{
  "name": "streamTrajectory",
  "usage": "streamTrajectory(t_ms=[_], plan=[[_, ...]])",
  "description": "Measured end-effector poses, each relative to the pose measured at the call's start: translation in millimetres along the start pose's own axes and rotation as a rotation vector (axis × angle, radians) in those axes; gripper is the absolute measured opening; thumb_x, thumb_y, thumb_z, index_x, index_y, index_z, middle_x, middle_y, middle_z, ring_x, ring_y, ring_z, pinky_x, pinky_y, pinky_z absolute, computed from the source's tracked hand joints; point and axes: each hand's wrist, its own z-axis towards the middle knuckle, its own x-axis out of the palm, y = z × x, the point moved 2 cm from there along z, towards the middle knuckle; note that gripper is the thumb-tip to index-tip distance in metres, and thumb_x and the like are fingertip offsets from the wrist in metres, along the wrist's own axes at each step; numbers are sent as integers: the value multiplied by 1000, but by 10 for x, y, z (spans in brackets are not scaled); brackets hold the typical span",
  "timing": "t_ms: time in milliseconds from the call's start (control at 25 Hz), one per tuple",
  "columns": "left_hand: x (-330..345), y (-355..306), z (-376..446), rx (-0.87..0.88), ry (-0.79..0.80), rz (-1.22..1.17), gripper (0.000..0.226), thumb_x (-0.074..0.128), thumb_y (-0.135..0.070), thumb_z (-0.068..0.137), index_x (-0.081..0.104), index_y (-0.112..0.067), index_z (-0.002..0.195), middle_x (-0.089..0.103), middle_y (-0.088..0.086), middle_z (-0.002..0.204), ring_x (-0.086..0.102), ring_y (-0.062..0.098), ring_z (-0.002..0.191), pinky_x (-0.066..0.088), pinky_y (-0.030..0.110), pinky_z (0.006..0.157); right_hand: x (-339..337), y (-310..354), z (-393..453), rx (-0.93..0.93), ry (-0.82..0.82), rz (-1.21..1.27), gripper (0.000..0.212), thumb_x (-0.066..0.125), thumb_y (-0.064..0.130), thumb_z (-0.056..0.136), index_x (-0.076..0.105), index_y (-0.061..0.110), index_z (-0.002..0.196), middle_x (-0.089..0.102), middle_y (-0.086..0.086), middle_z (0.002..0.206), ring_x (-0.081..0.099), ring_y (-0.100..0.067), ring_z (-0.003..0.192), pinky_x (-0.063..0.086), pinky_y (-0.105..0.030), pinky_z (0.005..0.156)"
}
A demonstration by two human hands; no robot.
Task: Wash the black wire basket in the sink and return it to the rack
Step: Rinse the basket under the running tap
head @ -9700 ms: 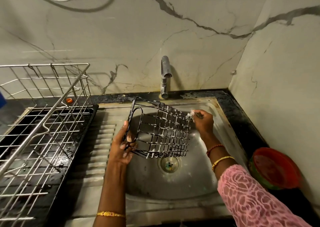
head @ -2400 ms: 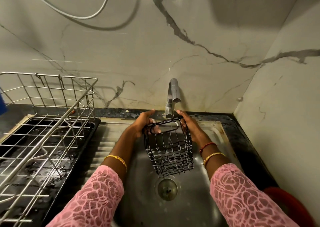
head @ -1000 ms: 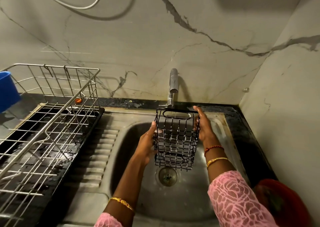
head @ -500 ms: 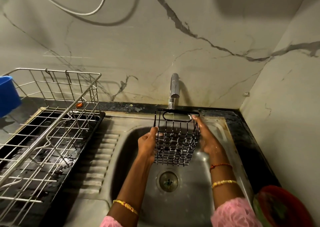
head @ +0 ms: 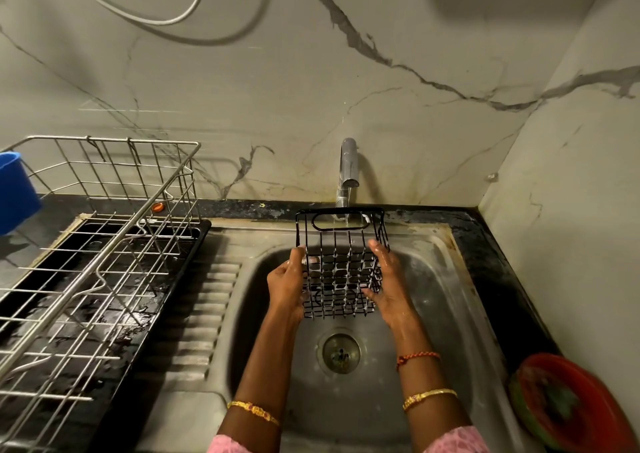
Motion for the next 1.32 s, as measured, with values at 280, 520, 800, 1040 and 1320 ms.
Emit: streamTrajectory(t_ms=[280, 520, 800, 1040, 1320], plan=[[-147, -16, -22, 25, -34, -31, 28, 64, -38, 84, 70, -10, 80, 72, 9, 79, 64, 30, 83, 50, 46, 82, 104, -160, 4, -12, -103, 26, 76, 67, 46, 76, 35, 20, 140, 44, -7, 141, 43, -21, 124, 41, -50, 100], [-200, -22, -68, 52, -68, -79, 22, 72, -36, 80, 68, -18, 68, 68, 4, 66, 56, 23, 67, 41, 39, 66, 138, -257, -41, 12, -168, 72, 60, 71, 43, 74, 54, 20, 127, 55, -2, 129, 47, -15, 110, 47, -47, 93], [-229, -19, -113, 63, -82, -84, 20, 71, -33, 82, 67, -15, 73, 68, -1, 62, 60, 18, 63, 47, 36, 67, 131, -260, -43, 30, -144, 74, 63, 72, 43, 73, 53, 20, 128, 55, 0, 130, 47, -16, 115, 46, -48, 94], [-294, -56, -129, 99, -110, -102, 21, 73, -32, 80, 66, -14, 74, 69, 3, 71, 63, 19, 71, 50, 37, 70, 198, -296, -44, 52, -111, 70, 65, 71, 45, 71, 54, 21, 128, 54, 3, 129, 47, -15, 113, 47, -47, 93], [-366, -32, -159, 105, -147, -157, 20, 70, -26, 83, 61, -14, 69, 67, -6, 54, 61, 14, 61, 47, 28, 58, 234, -319, -77, 48, -77, 51, 51, 71, 39, 75, 59, 20, 121, 58, 6, 115, 49, -13, 109, 47, -45, 92]])
